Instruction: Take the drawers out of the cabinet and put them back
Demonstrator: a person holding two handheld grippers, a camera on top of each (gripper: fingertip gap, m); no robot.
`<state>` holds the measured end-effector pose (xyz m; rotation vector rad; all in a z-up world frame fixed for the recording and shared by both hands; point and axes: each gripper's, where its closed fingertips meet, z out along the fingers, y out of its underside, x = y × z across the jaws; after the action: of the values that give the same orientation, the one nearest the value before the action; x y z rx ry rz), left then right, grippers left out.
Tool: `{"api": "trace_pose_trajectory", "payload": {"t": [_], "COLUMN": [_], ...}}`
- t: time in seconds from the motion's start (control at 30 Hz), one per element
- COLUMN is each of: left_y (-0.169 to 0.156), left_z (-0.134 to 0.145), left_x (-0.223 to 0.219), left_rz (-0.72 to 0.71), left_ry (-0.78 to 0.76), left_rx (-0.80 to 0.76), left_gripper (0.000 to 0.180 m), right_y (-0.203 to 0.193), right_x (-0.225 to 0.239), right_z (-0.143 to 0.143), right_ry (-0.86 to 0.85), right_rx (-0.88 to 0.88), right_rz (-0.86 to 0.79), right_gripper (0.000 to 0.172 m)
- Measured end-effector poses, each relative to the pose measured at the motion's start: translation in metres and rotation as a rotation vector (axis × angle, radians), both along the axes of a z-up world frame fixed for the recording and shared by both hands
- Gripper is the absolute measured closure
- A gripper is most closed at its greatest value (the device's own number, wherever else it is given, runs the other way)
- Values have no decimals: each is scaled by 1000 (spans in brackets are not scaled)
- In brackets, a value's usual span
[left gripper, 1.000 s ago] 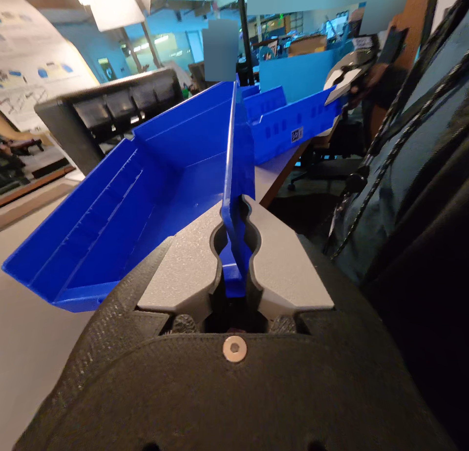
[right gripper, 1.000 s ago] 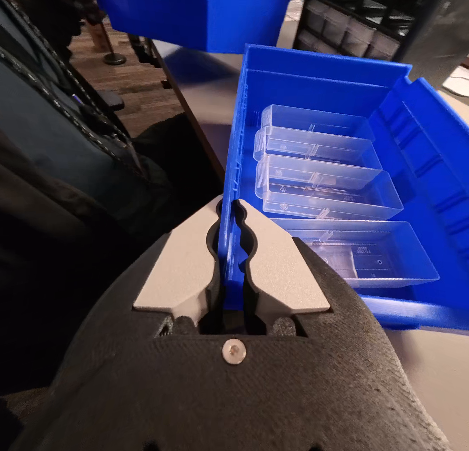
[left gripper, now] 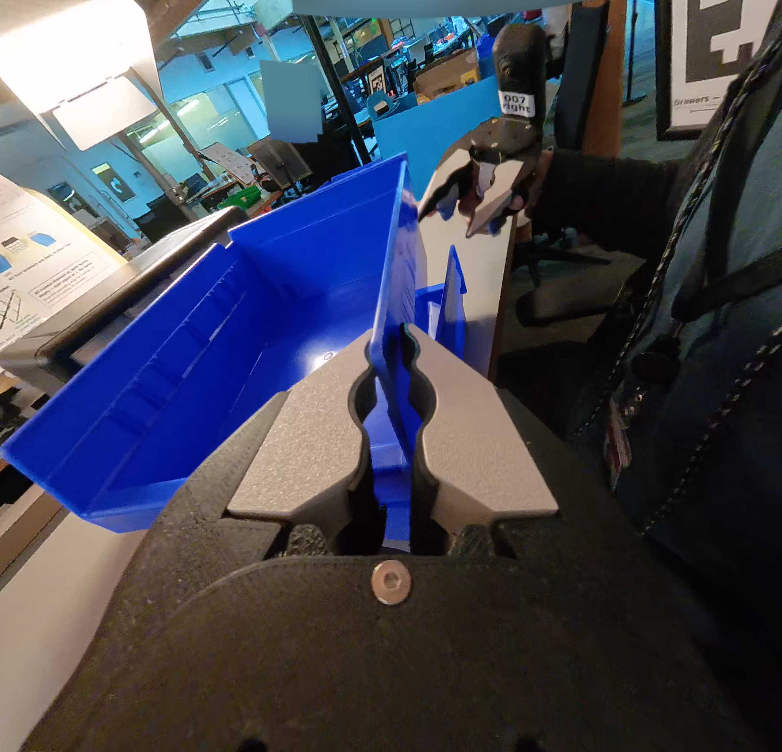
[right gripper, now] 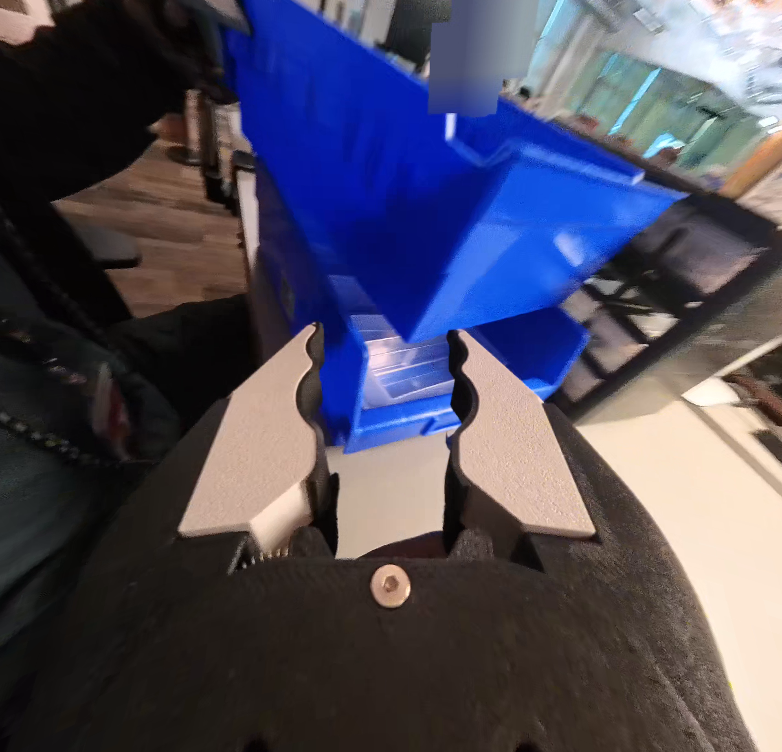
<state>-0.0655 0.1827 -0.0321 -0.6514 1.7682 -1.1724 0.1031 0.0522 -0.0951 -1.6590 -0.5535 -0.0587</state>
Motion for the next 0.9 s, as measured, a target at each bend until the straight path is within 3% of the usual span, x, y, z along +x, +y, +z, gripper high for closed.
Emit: {"api": "trace_pose_trajectory", "payload": {"t": [0.1,0.27,0.43,0.53,0.7,0.9], "left_y": [-4,8,54,78,115,113], "left_z": [2,15,24,15,-1,-32], "left_x": [3,-5,-28,-39,-44,-19], "left_rz": [-17,50,220,286,356,356], "left_ry": [12,-41,-47,-4,35,124], "left_rx": [-38,-153,-366,-491,-733,-777], "left_gripper": [174,142,115,114,116,116], "right_y": [-8,-1,21,26,37,42], "right_x": [11,14,11,-10,-31,-65], "right_z": [29,71,93,103,91,43], "right_ry": [-44,-135,-243,-241,-294,-422], "right_rx": [96,175,98,42,-126,-348], "right_rz": [-79,-133,-177,-94,18,171], "right_gripper": [111,112,119,120,121,120]}}
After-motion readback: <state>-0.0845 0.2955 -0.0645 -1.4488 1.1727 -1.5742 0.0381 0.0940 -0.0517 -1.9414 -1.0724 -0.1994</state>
